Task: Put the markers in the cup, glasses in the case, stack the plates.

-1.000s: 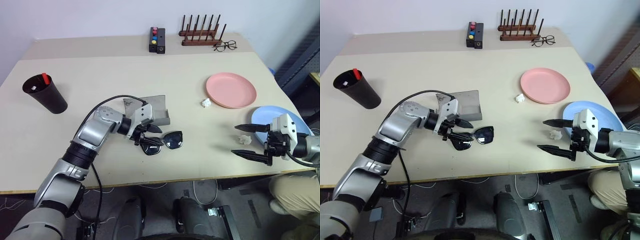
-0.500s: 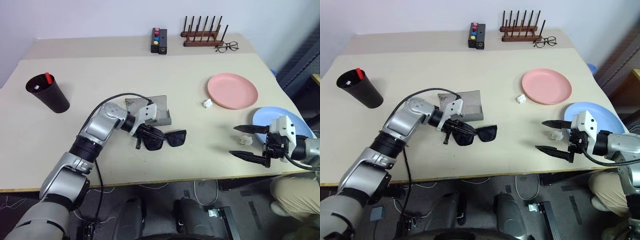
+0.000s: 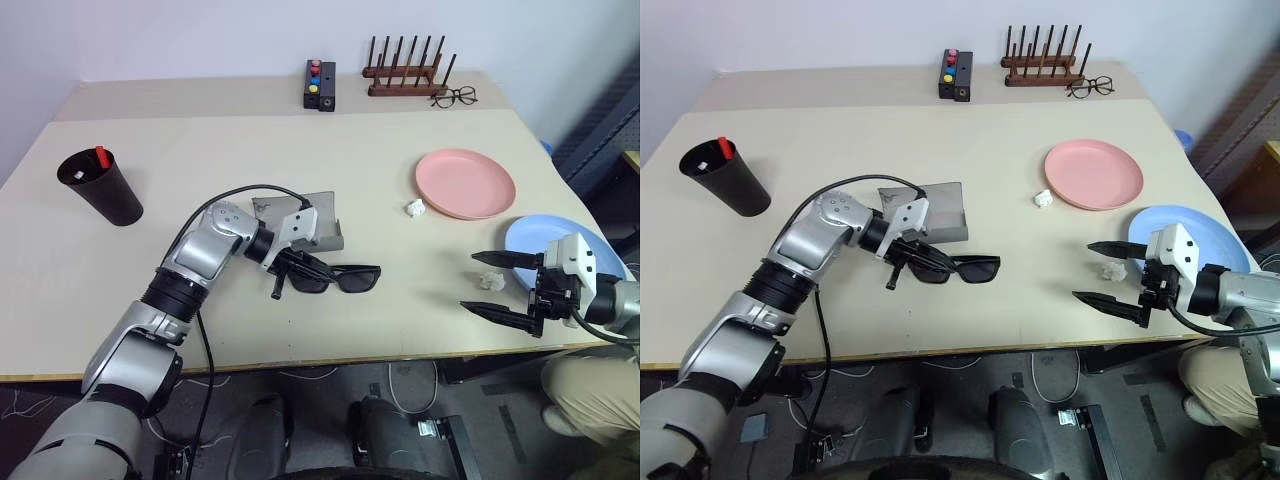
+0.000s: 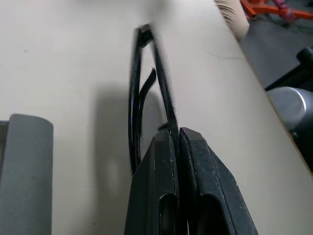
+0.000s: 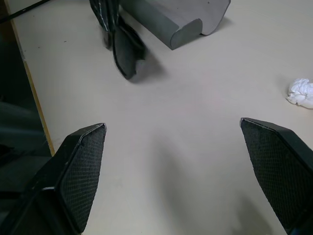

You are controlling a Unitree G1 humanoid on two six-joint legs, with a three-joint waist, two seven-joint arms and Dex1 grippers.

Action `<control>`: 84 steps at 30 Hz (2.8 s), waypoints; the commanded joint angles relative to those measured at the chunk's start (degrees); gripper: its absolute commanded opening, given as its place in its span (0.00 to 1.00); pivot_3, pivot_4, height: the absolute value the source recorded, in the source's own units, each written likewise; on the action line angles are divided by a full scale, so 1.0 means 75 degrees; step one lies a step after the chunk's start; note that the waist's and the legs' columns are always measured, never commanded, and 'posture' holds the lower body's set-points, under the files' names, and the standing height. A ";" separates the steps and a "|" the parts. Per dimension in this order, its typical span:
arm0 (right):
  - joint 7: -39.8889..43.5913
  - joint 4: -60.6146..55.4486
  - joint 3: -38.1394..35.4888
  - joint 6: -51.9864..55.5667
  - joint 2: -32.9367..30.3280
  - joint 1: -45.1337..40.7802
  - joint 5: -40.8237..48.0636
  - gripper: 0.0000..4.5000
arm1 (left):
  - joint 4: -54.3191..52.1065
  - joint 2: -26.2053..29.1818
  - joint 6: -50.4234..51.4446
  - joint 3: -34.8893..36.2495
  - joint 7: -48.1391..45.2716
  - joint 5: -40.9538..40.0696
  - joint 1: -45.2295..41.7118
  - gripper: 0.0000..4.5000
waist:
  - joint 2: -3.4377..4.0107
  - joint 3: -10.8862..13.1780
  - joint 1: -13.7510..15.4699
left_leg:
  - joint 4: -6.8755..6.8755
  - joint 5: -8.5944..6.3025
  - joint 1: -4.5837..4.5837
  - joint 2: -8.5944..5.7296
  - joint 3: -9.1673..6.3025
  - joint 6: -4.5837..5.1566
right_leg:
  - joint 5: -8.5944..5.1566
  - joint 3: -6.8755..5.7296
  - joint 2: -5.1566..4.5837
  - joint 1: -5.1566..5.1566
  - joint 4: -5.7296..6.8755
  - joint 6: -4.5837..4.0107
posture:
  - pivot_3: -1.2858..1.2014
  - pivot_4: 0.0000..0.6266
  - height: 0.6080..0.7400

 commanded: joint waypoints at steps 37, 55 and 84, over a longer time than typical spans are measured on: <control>0.0252 0.1303 0.0890 -0.0562 0.1294 -0.2891 -0.0109 1.00 | 0.3961 0.0570 -0.1422 0.1129 -0.0199 0.0896 -0.1974 0.01 | -0.0006 0.0008 0.0019 | -0.0003 -0.0002 -0.0026 -0.0001 0.0028 0.0004 | 0.0003 -0.0005 0.0003 -0.0028 -0.0006 0.0007 | 0.52 0.24 1.00; 0.0128 0.1122 0.0837 -0.0558 0.1355 -0.2736 -0.0091 1.00 | 0.4141 0.0335 -0.1344 0.0908 -0.1021 0.1198 -0.2223 0.01 | -0.0006 0.0008 0.0004 | -0.0003 -0.0003 -0.0026 -0.0001 0.0028 0.0004 | 0.0003 -0.0004 0.0003 -0.0028 -0.0006 0.0007 | 0.52 0.24 1.00; -0.0008 0.1247 0.0973 -0.0632 0.1451 -0.2892 -0.0221 1.00 | 0.4036 0.0312 -0.1271 0.2094 0.0794 0.0778 -0.2574 0.28 | -0.0007 0.0009 0.0002 | -0.0004 -0.0004 -0.0027 -0.0001 0.0016 0.0007 | 0.0004 -0.0003 0.0001 -0.0030 -0.0006 0.0009 | 0.52 0.24 1.00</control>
